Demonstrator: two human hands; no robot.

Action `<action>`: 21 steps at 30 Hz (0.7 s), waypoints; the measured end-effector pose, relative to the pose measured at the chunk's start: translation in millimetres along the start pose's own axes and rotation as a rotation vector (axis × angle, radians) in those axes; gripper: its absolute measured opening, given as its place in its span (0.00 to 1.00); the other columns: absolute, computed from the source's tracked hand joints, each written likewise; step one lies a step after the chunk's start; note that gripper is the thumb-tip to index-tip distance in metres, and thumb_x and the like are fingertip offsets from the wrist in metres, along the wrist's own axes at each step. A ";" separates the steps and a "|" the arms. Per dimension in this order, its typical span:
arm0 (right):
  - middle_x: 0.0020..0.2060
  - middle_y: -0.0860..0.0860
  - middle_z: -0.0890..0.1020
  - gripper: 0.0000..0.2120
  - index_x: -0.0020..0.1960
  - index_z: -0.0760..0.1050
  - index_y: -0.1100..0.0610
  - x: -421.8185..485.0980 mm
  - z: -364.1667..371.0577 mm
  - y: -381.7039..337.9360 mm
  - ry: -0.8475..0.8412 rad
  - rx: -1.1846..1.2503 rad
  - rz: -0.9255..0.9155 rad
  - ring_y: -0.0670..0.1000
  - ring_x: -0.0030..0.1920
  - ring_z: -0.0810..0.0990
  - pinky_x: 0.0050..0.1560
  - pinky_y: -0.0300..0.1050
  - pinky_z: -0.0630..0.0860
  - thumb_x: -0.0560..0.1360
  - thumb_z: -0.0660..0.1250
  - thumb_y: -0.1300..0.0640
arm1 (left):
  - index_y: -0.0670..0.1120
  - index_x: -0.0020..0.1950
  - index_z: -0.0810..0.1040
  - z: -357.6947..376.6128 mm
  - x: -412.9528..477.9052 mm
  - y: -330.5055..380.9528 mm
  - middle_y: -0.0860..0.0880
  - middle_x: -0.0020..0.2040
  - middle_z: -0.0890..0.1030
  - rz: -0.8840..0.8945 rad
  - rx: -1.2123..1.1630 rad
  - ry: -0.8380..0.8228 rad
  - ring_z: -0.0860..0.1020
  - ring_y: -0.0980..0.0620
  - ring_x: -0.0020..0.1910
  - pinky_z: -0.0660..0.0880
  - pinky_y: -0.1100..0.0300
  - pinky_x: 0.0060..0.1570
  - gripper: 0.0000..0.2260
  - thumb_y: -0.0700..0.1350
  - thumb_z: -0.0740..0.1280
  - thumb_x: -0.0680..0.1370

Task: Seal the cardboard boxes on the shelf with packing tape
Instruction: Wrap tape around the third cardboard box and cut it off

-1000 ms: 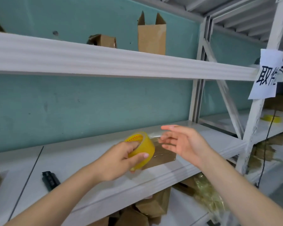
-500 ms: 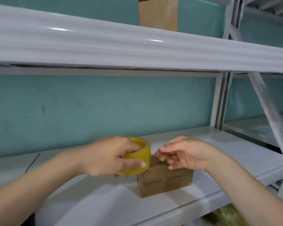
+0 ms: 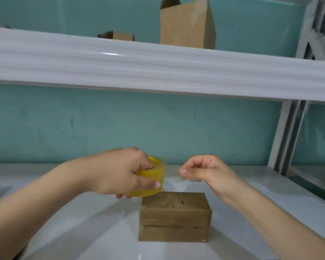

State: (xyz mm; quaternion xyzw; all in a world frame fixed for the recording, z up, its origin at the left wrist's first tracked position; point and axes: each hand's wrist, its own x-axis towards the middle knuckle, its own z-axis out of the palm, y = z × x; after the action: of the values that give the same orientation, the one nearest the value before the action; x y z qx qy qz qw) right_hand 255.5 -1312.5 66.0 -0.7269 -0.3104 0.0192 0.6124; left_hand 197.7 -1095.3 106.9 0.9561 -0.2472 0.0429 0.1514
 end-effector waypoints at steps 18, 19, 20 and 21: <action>0.35 0.56 0.83 0.07 0.43 0.68 0.55 -24.0 -13.7 -12.1 -0.454 -0.339 0.061 0.50 0.21 0.75 0.32 0.49 0.67 0.80 0.57 0.59 | 0.48 0.36 0.66 -2.3 -31.9 62.3 0.51 0.32 0.81 -0.083 0.476 -0.125 0.78 0.58 0.27 0.71 0.67 0.31 0.18 0.60 0.59 0.76; 0.35 0.59 0.82 0.07 0.42 0.69 0.55 -24.1 -12.6 -13.7 -0.422 -0.349 0.042 0.52 0.23 0.76 0.32 0.48 0.67 0.79 0.58 0.60 | 0.48 0.36 0.66 -3.1 -33.4 61.6 0.51 0.32 0.81 -0.081 0.466 -0.120 0.78 0.58 0.27 0.70 0.67 0.30 0.18 0.61 0.59 0.76; 0.36 0.63 0.81 0.08 0.41 0.71 0.54 -24.2 -11.4 -15.1 -0.388 -0.366 0.009 0.53 0.27 0.75 0.34 0.49 0.68 0.79 0.60 0.60 | 0.48 0.36 0.66 -3.9 -34.8 60.4 0.51 0.32 0.81 -0.086 0.448 -0.114 0.78 0.58 0.26 0.70 0.67 0.29 0.18 0.60 0.59 0.76; 0.38 0.66 0.80 0.09 0.39 0.73 0.53 -24.6 -10.3 -16.0 -0.355 -0.390 -0.038 0.52 0.31 0.74 0.36 0.49 0.67 0.78 0.62 0.60 | 0.48 0.36 0.66 -4.3 -35.9 59.1 0.51 0.32 0.81 -0.096 0.415 -0.109 0.78 0.58 0.26 0.70 0.68 0.29 0.17 0.60 0.60 0.76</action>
State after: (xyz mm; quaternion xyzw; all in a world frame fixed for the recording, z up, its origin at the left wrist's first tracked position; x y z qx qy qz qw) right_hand 233.1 -1332.4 74.3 -0.8103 -0.4246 0.0748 0.3969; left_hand 137.6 -1126.6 121.2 0.9784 -0.1950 0.0341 -0.0604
